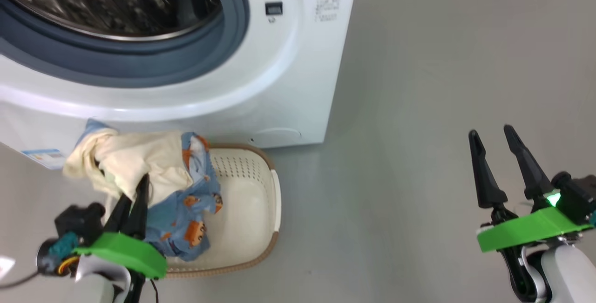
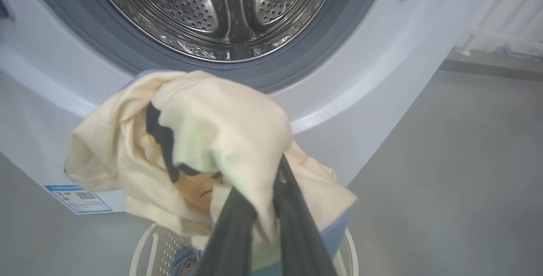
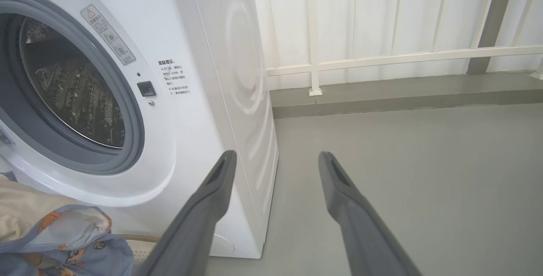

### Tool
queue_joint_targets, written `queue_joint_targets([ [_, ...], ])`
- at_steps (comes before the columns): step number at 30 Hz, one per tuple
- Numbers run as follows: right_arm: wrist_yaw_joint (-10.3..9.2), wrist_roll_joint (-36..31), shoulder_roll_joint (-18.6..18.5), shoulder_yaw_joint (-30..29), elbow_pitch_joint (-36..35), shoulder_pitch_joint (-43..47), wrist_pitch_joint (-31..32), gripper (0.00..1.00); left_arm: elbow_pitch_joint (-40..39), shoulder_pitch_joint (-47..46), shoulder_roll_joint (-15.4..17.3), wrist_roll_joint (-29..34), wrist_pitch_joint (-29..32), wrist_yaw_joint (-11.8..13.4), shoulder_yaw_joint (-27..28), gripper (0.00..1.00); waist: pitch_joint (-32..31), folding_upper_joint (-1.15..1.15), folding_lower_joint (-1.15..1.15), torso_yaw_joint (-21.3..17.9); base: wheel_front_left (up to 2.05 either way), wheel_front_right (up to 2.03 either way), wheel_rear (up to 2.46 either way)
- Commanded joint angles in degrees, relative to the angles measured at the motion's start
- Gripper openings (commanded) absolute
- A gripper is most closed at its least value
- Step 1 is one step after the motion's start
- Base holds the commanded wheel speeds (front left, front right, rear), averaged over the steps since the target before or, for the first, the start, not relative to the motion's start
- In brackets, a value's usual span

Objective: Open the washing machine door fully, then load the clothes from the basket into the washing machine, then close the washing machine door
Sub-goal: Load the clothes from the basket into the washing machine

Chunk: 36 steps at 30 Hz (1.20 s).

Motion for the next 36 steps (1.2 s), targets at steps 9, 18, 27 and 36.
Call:
queue_joint_targets([
  [9,0.26,-1.09,-1.36,-1.17,-1.81,3.85,-0.45,1.0,-13.81,9.16,-1.29,7.01,-0.62,0.42,9.72,0.0,-5.12,0.0,0.01,3.05,0.0,0.0,0.0],
  [18,0.26,-1.11,-0.96,-2.41,-2.37,4.89,-0.45,1.0,-22.7,15.98,-4.62,10.55,-0.62,-0.03,14.69,0.0,-4.77,0.0,0.01,3.23,0.0,0.0,0.0],
  [27,0.26,-1.04,-0.7,-2.66,-2.75,3.64,-0.45,1.0,-23.56,14.49,-6.38,11.38,-0.62,-0.79,17.2,0.0,-2.14,0.0,0.01,2.71,0.0,0.0,0.0],
  [36,0.26,-0.92,0.31,-2.55,-3.21,0.81,-0.45,1.0,-21.9,4.83,-6.27,12.93,-0.62,-1.43,18.38,0.0,3.32,0.0,0.01,1.54,0.0,0.0,0.0],
])
